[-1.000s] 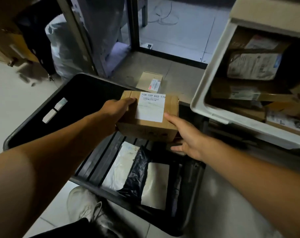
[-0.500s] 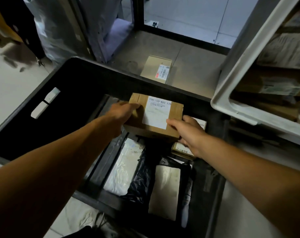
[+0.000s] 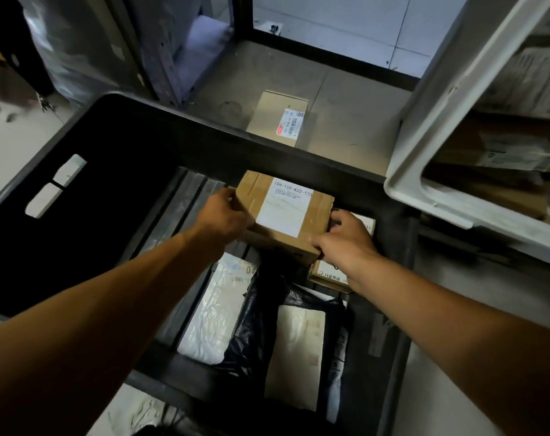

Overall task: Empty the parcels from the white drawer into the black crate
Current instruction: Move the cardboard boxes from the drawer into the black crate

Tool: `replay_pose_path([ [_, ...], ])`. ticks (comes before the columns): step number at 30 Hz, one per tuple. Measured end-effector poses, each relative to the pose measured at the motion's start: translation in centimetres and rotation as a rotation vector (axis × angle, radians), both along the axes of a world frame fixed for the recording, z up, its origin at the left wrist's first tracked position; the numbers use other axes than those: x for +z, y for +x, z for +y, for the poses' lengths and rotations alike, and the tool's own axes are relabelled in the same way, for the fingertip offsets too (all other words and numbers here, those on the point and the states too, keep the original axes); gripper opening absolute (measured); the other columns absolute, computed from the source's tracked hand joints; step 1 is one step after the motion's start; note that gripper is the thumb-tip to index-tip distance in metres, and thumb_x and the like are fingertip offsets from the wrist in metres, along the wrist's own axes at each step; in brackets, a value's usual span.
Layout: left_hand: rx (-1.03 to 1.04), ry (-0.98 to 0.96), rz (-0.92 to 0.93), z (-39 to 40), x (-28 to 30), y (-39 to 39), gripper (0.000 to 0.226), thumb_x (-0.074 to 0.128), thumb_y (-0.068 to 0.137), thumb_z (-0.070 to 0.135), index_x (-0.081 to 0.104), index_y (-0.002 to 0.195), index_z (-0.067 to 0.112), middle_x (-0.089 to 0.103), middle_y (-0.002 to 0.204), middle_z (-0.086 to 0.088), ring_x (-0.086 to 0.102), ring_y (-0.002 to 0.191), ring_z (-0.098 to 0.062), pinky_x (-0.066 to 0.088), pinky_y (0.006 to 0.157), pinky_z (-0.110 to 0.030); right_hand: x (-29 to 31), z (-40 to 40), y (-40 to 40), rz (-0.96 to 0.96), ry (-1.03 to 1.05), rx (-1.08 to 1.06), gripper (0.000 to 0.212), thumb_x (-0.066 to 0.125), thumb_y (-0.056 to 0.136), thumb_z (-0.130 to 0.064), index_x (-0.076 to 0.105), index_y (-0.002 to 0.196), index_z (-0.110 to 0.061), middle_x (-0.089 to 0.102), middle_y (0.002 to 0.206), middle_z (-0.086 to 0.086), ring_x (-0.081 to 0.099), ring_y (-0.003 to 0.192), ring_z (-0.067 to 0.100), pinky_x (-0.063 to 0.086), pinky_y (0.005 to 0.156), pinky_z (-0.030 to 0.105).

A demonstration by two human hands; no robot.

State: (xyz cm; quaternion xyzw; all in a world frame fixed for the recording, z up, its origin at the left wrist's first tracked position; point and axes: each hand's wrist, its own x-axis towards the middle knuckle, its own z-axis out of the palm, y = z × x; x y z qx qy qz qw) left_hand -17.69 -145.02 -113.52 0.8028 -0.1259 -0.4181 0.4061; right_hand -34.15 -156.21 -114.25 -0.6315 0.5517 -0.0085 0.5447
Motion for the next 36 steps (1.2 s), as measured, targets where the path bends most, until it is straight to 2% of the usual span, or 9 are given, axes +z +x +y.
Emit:
replay_pose_path([
  [4, 0.009, 0.002, 0.012, -0.1, -0.2, 0.4, 0.046, 0.063, 0.088, -0.005, 0.053, 0.129, 0.012, 0.061, 0.117, -0.006, 0.062, 0.111, -0.026, 0.053, 0.082, -0.032, -0.3, -0.2, 0.2, 0.023, -0.025, 0.018, 0.031, 0.065, 0.080, -0.003, 0.060, 0.096, -0.028, 0.071, 0.098, -0.001, 0.069, 0.093, 0.023, 0.059, 0.088, 0.047],
  [9, -0.041, 0.029, -0.089, -0.4, -0.1, 0.0, 0.034, 0.063, 0.090, 0.001, 0.056, 0.121, 0.013, 0.063, 0.107, -0.001, 0.063, 0.108, -0.023, 0.054, 0.082, -0.031, 0.6, -0.4, 0.4, 0.081, -0.068, 0.072, 0.030, 0.064, 0.077, -0.002, 0.056, 0.096, -0.024, 0.069, 0.098, 0.004, 0.068, 0.093, 0.028, 0.061, 0.083, 0.048],
  [14, -0.252, 0.167, -0.324, -0.7, 1.1, 0.2, 0.026, 0.064, 0.095, 0.021, 0.054, 0.118, 0.015, 0.064, 0.111, -0.009, 0.064, 0.102, -0.026, 0.054, 0.095, -0.045, 3.2, -0.3, -0.6, 0.182, -0.203, 0.236, 0.040, 0.065, 0.082, -0.019, 0.053, 0.121, -0.019, 0.064, 0.116, 0.008, 0.062, 0.108, 0.031, 0.055, 0.090, 0.040],
  [17, -0.523, 0.254, -0.681, -0.3, 3.2, -0.3, 0.028, 0.054, 0.100, 0.032, 0.054, 0.123, 0.016, 0.061, 0.120, -0.009, 0.059, 0.113, -0.027, 0.048, 0.102, -0.044, 5.3, 0.0, -2.3, 0.242, -0.358, 0.457, 0.050, 0.066, 0.090, -0.029, 0.050, 0.136, -0.019, 0.051, 0.133, 0.012, 0.052, 0.124, 0.033, 0.044, 0.097, 0.033],
  [20, -0.822, 0.389, -0.848, 0.7, 5.6, -1.5, 0.067, 0.059, 0.095, 0.041, 0.032, 0.151, 0.019, 0.038, 0.155, -0.010, 0.032, 0.145, -0.034, 0.028, 0.119, -0.052, 7.5, 0.8, -4.3, 0.293, -0.498, 0.631, 0.058, 0.064, 0.091, -0.040, 0.047, 0.142, -0.020, 0.046, 0.137, 0.010, 0.046, 0.130, 0.033, 0.045, 0.104, 0.040],
  [23, -0.988, 0.500, -0.928, 1.0, 8.9, -4.1, 0.086, 0.057, 0.093, 0.055, 0.009, 0.159, 0.026, 0.008, 0.167, -0.006, 0.002, 0.154, -0.033, 0.010, 0.122, -0.054, 9.7, 1.7, -6.7, 0.318, -0.629, 0.713, 0.061, 0.059, 0.092, -0.045, 0.043, 0.145, -0.022, 0.043, 0.139, 0.007, 0.040, 0.132, 0.032, 0.045, 0.104, 0.045],
  [28, -1.073, 0.425, -1.043, -0.5, 12.9, -9.8, 0.082, 0.049, 0.095, 0.061, 0.009, 0.159, 0.030, 0.004, 0.168, -0.005, 0.000, 0.154, -0.031, 0.012, 0.122, -0.054, 13.3, 2.1, -12.1, 0.340, -0.809, 0.739, 0.060, 0.056, 0.094, -0.043, 0.038, 0.148, -0.024, 0.039, 0.142, 0.004, 0.036, 0.134, 0.027, 0.044, 0.101, 0.042],
  [33, -1.136, 0.222, -1.140, -3.0, 15.5, -16.2, 0.076, 0.048, 0.096, 0.057, 0.018, 0.158, 0.025, 0.013, 0.166, -0.006, 0.011, 0.153, -0.028, 0.025, 0.120, -0.047, 15.4, 0.4, -18.3, 0.399, -0.817, 0.635, 0.064, 0.056, 0.095, -0.040, 0.034, 0.152, -0.021, 0.034, 0.149, 0.006, 0.031, 0.138, 0.029, 0.041, 0.108, 0.045],
  [36, -1.170, 0.201, -1.116, -4.7, 16.7, -19.7, 0.075, 0.047, 0.099, 0.053, 0.014, 0.159, 0.023, 0.009, 0.167, -0.007, 0.009, 0.153, -0.029, 0.023, 0.120, -0.044, 16.1, -1.2, -21.5, 0.459, -0.813, 0.564, 0.062, 0.056, 0.095, -0.040, 0.035, 0.150, -0.022, 0.035, 0.149, 0.005, 0.032, 0.138, 0.029, 0.042, 0.106, 0.044],
])
